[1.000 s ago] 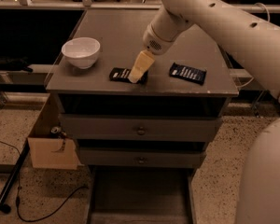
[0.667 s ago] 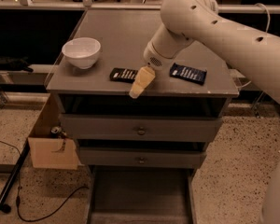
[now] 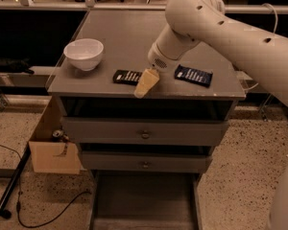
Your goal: Place rxbar chocolate into bottom drawer
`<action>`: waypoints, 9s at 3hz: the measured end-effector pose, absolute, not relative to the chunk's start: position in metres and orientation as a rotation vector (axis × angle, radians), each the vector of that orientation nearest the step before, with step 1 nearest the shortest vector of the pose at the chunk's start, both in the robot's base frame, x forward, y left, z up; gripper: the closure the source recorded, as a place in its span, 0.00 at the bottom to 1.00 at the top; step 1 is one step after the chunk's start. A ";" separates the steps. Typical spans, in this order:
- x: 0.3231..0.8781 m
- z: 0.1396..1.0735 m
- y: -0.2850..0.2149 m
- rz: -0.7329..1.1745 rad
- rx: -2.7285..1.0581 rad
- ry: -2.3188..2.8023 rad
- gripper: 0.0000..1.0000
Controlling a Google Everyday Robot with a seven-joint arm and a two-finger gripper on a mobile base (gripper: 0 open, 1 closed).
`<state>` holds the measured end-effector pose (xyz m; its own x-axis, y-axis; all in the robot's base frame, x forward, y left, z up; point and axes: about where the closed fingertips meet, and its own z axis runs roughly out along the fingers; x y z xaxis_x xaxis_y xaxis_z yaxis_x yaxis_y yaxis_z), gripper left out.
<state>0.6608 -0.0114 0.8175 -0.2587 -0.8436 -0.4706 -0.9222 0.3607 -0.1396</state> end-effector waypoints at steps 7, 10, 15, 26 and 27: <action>0.666 0.856 -0.034 0.140 -1.530 2.159 1.00; 0.671 0.906 -0.072 0.061 -1.497 2.163 1.00; 0.498 0.865 -0.097 0.165 -1.307 2.188 1.00; 0.393 0.544 -0.084 0.631 -0.813 2.563 1.00; 0.387 0.491 -0.069 0.679 -0.816 2.624 1.00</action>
Offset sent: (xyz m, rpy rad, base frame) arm 0.0000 0.0000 0.0000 0.0000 0.0000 0.0000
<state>0.3870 -0.0693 0.4905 -0.7898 -0.4485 -0.4184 -0.5952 0.7252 0.3461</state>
